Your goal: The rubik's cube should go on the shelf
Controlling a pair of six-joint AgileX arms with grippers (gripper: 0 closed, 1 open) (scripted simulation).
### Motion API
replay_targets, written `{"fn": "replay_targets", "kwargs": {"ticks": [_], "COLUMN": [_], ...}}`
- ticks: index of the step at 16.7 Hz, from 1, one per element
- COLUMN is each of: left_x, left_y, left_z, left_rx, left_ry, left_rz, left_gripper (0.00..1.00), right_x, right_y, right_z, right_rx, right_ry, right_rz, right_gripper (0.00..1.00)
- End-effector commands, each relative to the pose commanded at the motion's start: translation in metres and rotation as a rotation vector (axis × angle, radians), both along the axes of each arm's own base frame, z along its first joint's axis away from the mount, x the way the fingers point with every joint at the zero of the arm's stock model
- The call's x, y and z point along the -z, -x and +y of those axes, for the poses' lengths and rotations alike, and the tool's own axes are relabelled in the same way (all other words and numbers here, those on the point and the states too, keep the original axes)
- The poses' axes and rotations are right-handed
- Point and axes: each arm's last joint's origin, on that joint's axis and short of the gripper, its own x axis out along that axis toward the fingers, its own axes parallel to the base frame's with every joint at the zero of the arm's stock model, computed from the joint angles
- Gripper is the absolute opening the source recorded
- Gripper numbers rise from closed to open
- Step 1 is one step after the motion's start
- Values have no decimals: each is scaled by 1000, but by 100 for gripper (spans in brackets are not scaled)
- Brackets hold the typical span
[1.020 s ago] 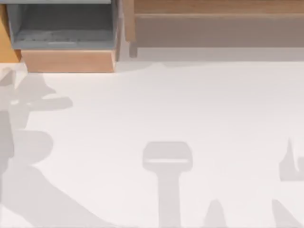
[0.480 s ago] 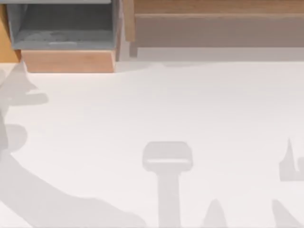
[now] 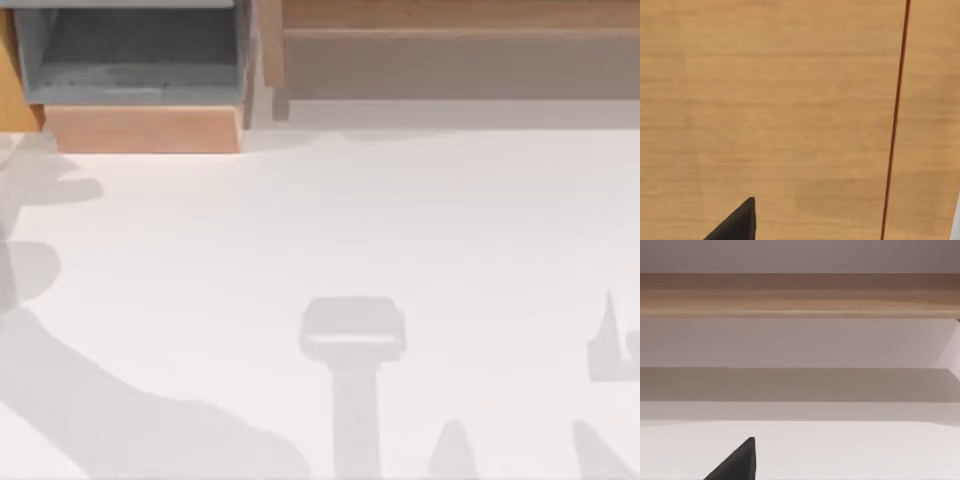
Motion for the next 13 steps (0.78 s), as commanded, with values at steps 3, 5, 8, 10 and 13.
{"fn": "replay_targets", "kwargs": {"ticks": [3, 5, 8, 10, 13], "left_x": [0, 0, 0, 0, 0], "left_y": [-2, -2, -2, -2, -2], "left_z": [0, 0, 0, 0, 0], "left_rx": [0, 0, 0, 0, 0], "left_ry": [0, 0, 0, 0, 0], "left_rz": [0, 0, 0, 0, 0], "left_gripper": [100, 92, 70, 55, 32], "right_x": [0, 0, 0, 0, 0], "right_y": [0, 0, 0, 0, 0], "right_z": [0, 0, 0, 0, 0], "right_rx": [0, 0, 0, 0, 0], "right_ry": [0, 0, 0, 0, 0], "right_rz": [0, 0, 0, 0, 0], "right_gripper": [100, 100, 100, 100, 100]}}
